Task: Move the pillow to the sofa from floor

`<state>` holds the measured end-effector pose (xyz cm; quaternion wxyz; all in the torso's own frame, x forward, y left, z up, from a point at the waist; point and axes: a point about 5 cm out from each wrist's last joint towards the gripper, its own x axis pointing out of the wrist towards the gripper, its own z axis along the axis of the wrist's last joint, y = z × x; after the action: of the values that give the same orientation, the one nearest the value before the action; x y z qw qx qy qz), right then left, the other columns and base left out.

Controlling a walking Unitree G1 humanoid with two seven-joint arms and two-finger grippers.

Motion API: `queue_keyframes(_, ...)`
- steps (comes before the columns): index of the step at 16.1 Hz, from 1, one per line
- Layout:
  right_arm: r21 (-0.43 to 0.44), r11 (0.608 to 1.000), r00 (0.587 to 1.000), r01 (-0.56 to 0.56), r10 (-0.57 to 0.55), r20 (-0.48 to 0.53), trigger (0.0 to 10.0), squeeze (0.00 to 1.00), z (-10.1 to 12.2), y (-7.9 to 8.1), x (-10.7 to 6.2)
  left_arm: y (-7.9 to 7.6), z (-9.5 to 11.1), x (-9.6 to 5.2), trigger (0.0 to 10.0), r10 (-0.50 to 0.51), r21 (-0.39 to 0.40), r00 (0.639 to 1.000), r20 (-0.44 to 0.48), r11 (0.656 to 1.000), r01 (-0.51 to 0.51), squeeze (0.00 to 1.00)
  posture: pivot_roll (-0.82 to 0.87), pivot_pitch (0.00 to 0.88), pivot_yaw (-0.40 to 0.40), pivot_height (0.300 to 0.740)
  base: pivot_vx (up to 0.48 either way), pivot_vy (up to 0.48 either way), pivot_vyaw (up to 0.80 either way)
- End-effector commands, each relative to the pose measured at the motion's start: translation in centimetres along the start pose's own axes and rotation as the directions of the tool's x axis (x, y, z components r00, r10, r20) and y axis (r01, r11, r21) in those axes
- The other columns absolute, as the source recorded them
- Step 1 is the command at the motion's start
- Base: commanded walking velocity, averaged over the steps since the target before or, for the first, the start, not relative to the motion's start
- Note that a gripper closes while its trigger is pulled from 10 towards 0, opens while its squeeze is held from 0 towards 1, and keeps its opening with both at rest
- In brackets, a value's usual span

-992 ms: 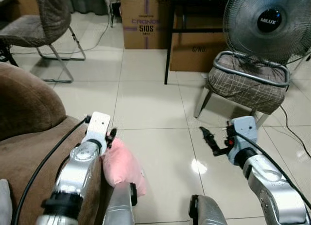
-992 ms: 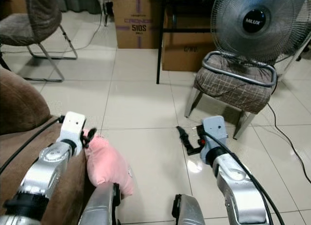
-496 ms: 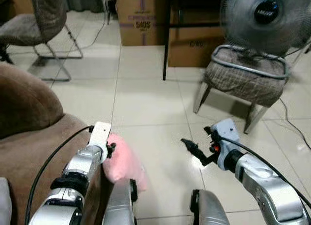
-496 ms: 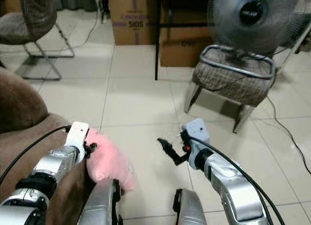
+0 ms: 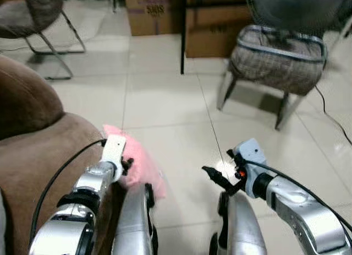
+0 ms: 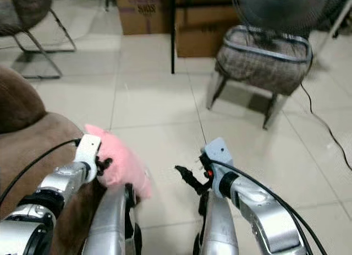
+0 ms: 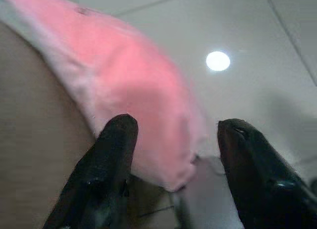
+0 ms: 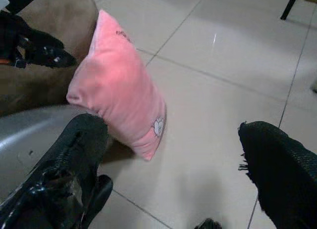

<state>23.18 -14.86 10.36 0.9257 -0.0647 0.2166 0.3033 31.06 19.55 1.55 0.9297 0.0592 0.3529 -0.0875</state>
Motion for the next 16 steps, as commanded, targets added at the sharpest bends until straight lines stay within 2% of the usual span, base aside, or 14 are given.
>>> queue_keyframes(1,-0.016,1.000,1.000,0.002,-0.002,0.000,10.0,0.00,-0.1,0.3,-0.4,0.0,0.6,0.0,10.0,-0.030,-0.021,0.999,0.045,0.999,0.031,1.00,0.02,0.108,0.087,0.527,0.000,0.000,0.00)
queue_keyframes(2,-0.026,1.000,1.000,0.010,-0.010,-0.004,10.0,0.00,-0.2,0.4,-0.6,-0.3,0.8,0.0,10.0,-0.044,-0.030,0.996,0.075,0.998,0.046,1.00,0.01,0.091,0.097,0.527,0.000,0.000,0.00)
queue_keyframes(3,-0.037,0.999,1.000,0.029,-0.029,-0.003,10.0,0.00,-0.2,0.3,-0.9,-0.5,1.2,-0.1,10.0,-0.050,-0.015,0.991,0.120,0.999,0.052,1.00,0.00,0.044,0.097,0.527,0.000,0.000,0.00)
queue_keyframes(5,-0.042,0.997,0.998,0.057,-0.057,-0.004,10.0,0.00,-0.7,0.3,-0.8,-0.4,1.2,-0.1,10.0,-0.029,0.024,0.988,0.153,0.999,0.026,1.00,-0.01,0.000,0.087,0.527,0.000,0.000,0.00)
queue_keyframes(7,-0.020,0.996,0.996,0.086,-0.086,-0.022,10.0,0.00,-1.7,1.2,-0.1,0.7,-0.2,-0.4,10.0,0.020,0.013,0.990,0.137,1.000,-0.022,1.00,-0.04,0.000,0.107,0.527,0.000,0.000,0.00)
queue_keyframes(8,-0.038,0.997,0.997,0.072,-0.072,-0.021,10.0,0.00,-1.3,1.7,0.0,1.1,-0.6,-0.5,10.0,0.036,0.009,0.993,0.110,0.999,-0.038,1.00,-0.06,0.000,0.111,0.527,0.000,0.000,0.00)
queue_keyframes(11,-0.058,0.996,0.997,0.071,-0.072,-0.011,10.0,0.00,-0.7,1.3,-0.3,1.8,-1.3,-0.4,10.0,0.137,-0.004,0.988,0.069,0.991,-0.137,1.00,-0.06,0.000,0.098,0.527,0.000,0.000,0.00)
queue_keyframes(12,-0.074,0.995,0.997,0.064,-0.066,-0.026,10.0,0.00,-0.8,1.1,-0.2,2.5,-1.6,-0.6,10.0,0.208,-0.039,0.977,0.051,0.978,-0.206,1.00,-0.06,0.000,0.088,0.527,0.000,0.000,0.00)
queue_keyframes(13,-0.081,0.995,0.998,0.058,-0.061,-0.033,10.0,0.00,-0.9,1.1,-0.1,2.8,-1.7,-0.6,10.0,0.226,-0.061,0.973,0.046,0.973,-0.223,1.00,-0.06,0.000,0.087,0.527,0.000,0.000,0.00)
queue_keyframes(14,-0.096,0.995,0.998,0.038,-0.042,-0.041,10.0,0.00,-0.8,1.2,0.0,2.9,-1.8,-0.7,10.0,0.219,-0.137,0.975,0.039,0.968,-0.212,0.00,-0.07,0.001,0.079,0.527,0.000,0.000,0.00)
queue_keyframes(15,-0.108,0.994,0.999,0.015,-0.020,-0.043,10.0,0.00,-0.5,1.4,0.2,2.7,-2.1,-0.6,10.0,0.191,-0.184,0.981,0.025,0.966,-0.183,0.00,-0.07,0.020,0.069,0.527,0.000,0.000,0.00)
queue_keyframes(16,-0.112,0.994,0.999,0.001,-0.005,-0.039,10.0,0.00,-0.3,1.4,0.3,2.6,-2.2,-0.6,10.0,0.181,-0.198,0.983,0.018,0.965,-0.174,0.00,-0.06,0.042,0.060,0.527,0.000,0.000,0.00)
